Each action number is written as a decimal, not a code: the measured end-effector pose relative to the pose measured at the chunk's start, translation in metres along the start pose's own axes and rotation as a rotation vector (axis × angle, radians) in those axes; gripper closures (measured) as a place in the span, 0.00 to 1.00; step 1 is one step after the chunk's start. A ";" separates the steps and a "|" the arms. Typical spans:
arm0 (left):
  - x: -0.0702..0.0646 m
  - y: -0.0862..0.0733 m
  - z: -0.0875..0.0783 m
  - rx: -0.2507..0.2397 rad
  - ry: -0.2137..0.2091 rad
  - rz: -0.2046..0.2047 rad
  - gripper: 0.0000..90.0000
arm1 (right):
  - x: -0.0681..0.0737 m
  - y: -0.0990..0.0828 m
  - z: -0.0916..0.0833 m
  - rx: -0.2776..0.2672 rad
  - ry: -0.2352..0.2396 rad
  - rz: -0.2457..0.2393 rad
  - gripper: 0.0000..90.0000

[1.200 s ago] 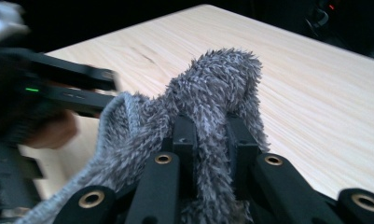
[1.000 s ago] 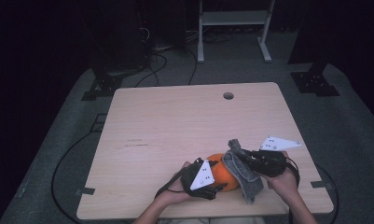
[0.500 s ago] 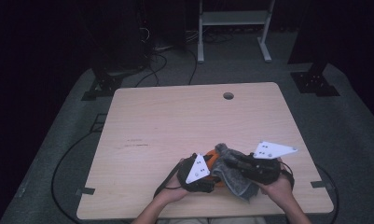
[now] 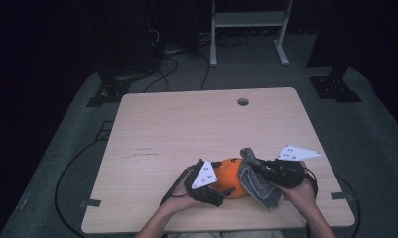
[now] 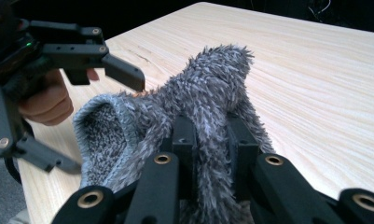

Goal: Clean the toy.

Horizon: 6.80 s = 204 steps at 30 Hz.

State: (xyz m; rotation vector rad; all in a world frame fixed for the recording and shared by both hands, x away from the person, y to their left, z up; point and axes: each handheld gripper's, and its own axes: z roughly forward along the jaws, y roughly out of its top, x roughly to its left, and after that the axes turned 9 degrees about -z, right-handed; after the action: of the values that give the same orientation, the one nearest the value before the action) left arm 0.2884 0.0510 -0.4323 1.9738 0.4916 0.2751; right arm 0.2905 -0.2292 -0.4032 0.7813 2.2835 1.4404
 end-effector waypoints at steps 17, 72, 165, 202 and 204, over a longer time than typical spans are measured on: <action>-0.006 -0.003 0.008 -0.014 0.023 0.019 0.40 | 0.019 0.014 0.002 -0.004 -0.044 -0.079 0.85; 0.022 0.002 -0.023 0.086 -0.117 -0.024 0.21 | 0.012 -0.008 0.036 0.117 0.052 -0.067 0.84; 0.083 0.029 0.020 0.031 0.221 -0.135 0.29 | -0.062 -0.057 -0.036 0.038 -0.235 0.132 0.46; 0.070 -0.007 -0.052 0.022 0.282 -0.175 0.15 | -0.056 -0.056 -0.031 0.059 -0.247 0.119 0.44; 0.070 -0.009 -0.053 0.023 0.282 -0.179 0.15 | -0.057 -0.056 -0.031 0.060 -0.246 0.118 0.44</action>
State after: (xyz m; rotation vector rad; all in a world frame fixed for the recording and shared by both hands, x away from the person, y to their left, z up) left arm 0.3277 0.1292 -0.4187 1.9068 0.8517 0.4387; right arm 0.3032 -0.3051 -0.4410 1.0636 2.1323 1.2498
